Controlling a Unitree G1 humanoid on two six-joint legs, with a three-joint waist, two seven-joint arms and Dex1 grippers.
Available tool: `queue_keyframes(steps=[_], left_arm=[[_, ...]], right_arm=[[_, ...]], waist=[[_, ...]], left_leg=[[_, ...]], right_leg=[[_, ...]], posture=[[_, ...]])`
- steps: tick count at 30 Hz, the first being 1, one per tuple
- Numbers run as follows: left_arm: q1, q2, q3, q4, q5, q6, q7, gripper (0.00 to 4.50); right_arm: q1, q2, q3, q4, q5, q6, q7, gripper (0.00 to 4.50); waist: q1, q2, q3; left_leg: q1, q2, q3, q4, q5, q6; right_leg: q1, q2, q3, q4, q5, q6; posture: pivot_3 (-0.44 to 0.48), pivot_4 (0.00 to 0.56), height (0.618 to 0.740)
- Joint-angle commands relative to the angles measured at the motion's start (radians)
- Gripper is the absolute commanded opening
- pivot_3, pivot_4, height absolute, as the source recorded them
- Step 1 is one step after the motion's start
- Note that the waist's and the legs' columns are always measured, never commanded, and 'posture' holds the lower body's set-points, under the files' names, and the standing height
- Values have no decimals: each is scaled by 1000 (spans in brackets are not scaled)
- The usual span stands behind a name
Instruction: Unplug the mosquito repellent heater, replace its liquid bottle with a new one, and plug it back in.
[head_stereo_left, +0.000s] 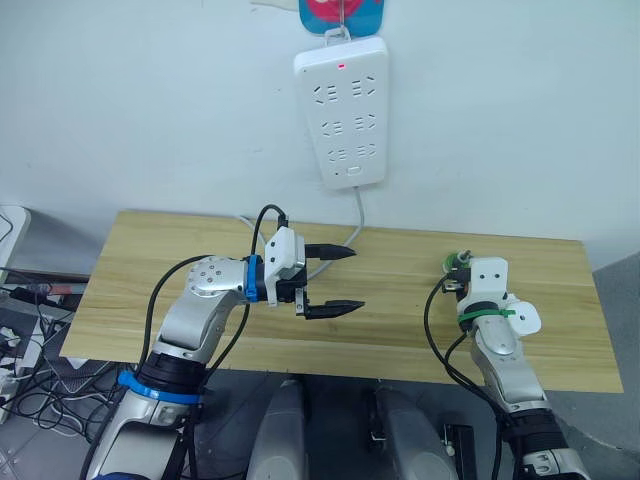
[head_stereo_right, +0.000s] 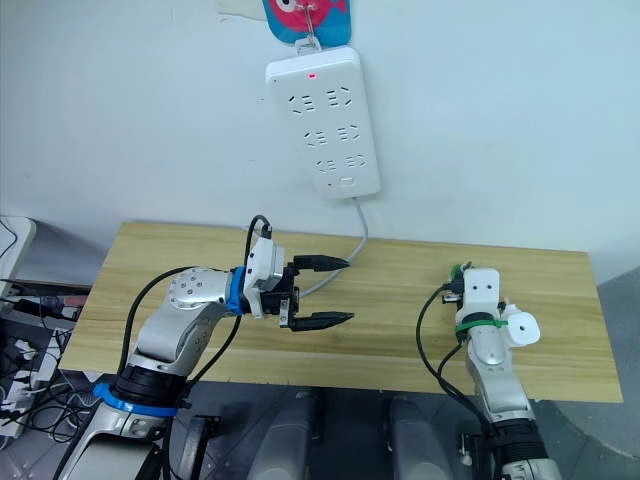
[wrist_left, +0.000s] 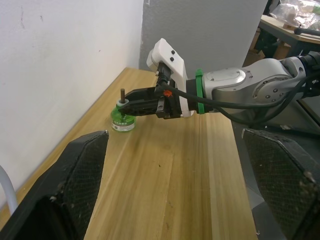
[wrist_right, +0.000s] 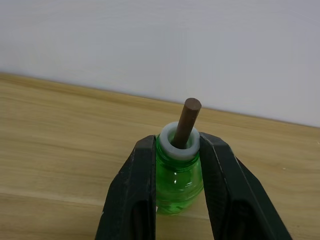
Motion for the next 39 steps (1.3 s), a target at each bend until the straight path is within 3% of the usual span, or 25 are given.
queue_keyframes(steps=[1,5,16,25,29,39], left_arm=[[3,2,12,-33,-17,-8,0,4490],[2,-1,11,-32,-17,-11,-3,4490],[15,-2,19,-35,-9,-5,31,4500],[52,17,73,-118,-6,26,156,4500],[120,67,177,-240,-13,111,282,4500],[303,117,367,-423,-40,304,517,4500]], right_arm=[[15,11,-27,1,-16,-8,7,889],[17,25,-38,1,-12,-8,25,889],[89,28,-52,-103,0,30,75,4478],[314,8,-53,-502,34,219,157,4478],[382,-82,-61,-756,124,387,273,4478],[141,-271,-36,-820,320,635,521,4478]], waist=[[0,0,0],[0,0,1],[1,0,7],[2,1,9],[1,2,11],[32,1,12]], left_leg=[[0,0,0,0,0,0],[0,0,0,0,0,0],[0,0,0,-1,0,0],[0,0,0,-1,0,0],[0,0,0,-1,1,-1],[0,1,-1,-3,2,-4]], right_leg=[[0,0,0,0,0,0],[0,0,0,0,0,0],[0,0,0,0,0,0],[0,0,0,-1,0,0],[0,0,0,-2,0,0],[-1,-1,-1,-3,0,0]], posture=[[102,421,740],[100,421,740],[100,418,740],[113,411,740],[131,396,740],[227,374,740]])
